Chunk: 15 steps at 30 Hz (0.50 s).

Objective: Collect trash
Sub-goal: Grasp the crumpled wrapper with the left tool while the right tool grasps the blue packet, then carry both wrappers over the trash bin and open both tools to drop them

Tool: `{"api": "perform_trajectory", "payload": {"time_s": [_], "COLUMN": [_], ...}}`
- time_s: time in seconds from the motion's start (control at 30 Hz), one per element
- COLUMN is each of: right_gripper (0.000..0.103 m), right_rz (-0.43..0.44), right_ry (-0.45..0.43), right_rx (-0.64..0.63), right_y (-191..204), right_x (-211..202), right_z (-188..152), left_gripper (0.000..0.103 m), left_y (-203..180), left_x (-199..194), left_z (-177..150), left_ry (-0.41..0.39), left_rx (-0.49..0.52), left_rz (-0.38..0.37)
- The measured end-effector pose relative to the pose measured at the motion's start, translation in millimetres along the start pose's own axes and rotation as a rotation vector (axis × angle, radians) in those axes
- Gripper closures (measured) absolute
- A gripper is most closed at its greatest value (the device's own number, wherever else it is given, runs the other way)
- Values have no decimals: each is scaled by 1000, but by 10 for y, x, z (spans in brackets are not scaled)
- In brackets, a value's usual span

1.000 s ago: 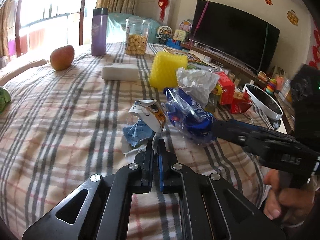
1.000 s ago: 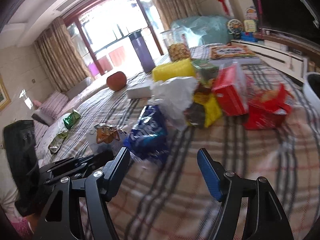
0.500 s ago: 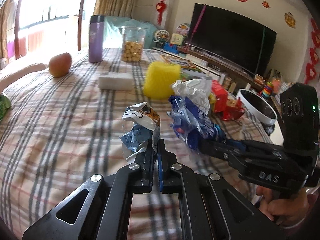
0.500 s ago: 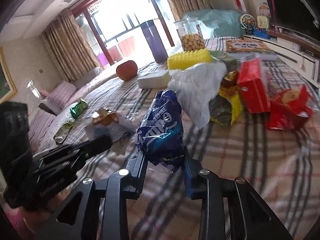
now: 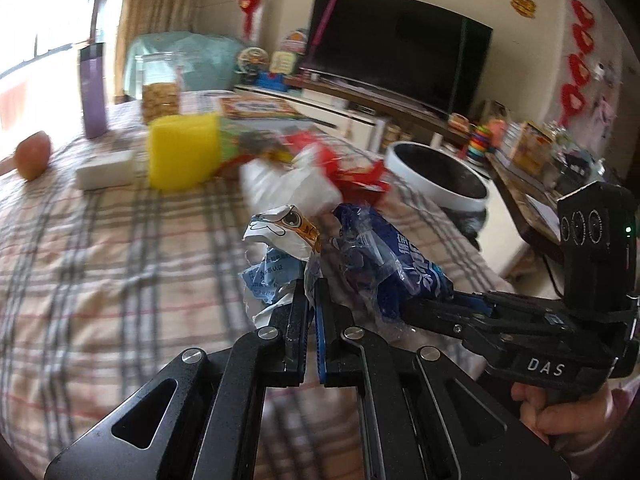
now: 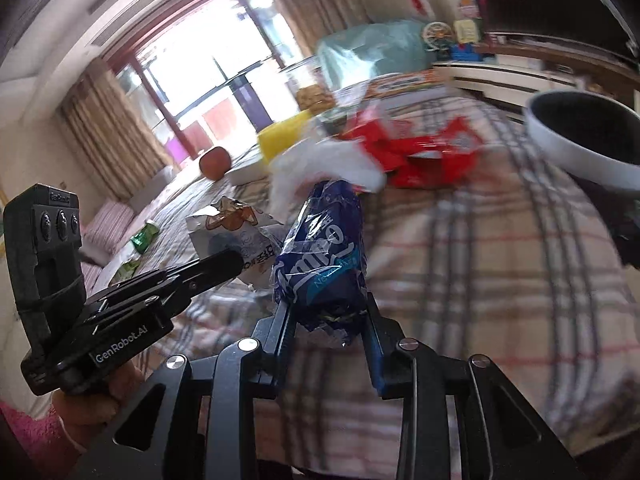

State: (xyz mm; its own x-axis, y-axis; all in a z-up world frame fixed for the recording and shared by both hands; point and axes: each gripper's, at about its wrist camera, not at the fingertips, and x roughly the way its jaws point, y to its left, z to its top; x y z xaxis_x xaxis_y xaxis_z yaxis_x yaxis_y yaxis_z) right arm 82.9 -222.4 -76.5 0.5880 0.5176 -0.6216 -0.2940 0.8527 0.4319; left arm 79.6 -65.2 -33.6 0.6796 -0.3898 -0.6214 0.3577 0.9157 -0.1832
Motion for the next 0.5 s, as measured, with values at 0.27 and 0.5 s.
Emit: {"api": "perform_trajectory", "payload": {"time_s": [0.27, 0.5], "right_gripper": [71, 71], "right_rz": [-74, -128], "right_ry": [-66, -120], "right_rx": [90, 144], "right_y": [-438, -795], "right_x": [-346, -595], "right_z": [23, 151], "left_gripper": [100, 100], "left_y": [-402, -739], "left_x": [215, 411], "left_z": [135, 295], "left_ry": [26, 36], "left_rx": [49, 100], "left_rz": [-89, -138]}}
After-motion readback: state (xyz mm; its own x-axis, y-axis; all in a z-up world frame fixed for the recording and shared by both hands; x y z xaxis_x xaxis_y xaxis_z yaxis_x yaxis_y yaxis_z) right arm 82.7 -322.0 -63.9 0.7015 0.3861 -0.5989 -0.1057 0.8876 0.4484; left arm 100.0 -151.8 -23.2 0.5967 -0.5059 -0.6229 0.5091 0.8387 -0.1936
